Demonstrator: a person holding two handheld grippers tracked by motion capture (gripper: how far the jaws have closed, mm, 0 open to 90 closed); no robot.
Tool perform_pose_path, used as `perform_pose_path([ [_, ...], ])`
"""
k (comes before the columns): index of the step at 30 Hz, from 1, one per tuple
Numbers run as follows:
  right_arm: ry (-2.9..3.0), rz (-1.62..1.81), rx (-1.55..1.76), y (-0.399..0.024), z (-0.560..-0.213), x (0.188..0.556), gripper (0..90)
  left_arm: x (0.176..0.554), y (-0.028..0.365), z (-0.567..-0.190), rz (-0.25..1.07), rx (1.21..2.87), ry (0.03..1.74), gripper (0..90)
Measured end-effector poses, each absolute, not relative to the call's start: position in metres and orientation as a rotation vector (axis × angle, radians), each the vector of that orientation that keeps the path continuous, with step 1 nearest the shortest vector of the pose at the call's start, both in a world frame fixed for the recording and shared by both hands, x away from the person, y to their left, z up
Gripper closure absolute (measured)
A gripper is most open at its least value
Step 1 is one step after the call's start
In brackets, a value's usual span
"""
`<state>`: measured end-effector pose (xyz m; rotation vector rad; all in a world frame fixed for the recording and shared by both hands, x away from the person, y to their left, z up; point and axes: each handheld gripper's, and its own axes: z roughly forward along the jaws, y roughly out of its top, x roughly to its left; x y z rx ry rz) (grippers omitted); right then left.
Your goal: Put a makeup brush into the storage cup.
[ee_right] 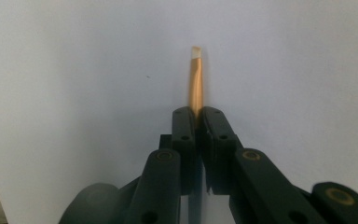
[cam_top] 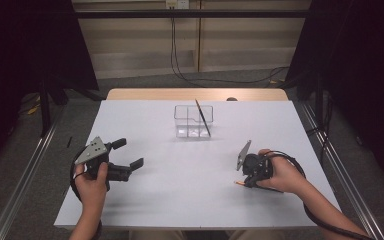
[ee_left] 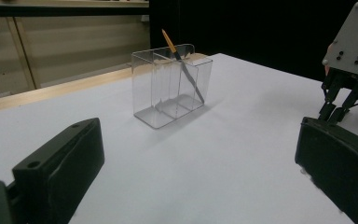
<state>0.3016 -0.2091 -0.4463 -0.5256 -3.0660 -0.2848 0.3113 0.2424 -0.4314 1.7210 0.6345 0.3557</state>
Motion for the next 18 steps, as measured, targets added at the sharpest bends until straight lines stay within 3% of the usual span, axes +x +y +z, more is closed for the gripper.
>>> perform_pose_path([
  [18,-3.025,-0.538,-0.76,-0.2177,-0.4395,0.3038,84.5,0.3111,0.2429,-0.4311,0.362,1.718,0.637,1.1],
])
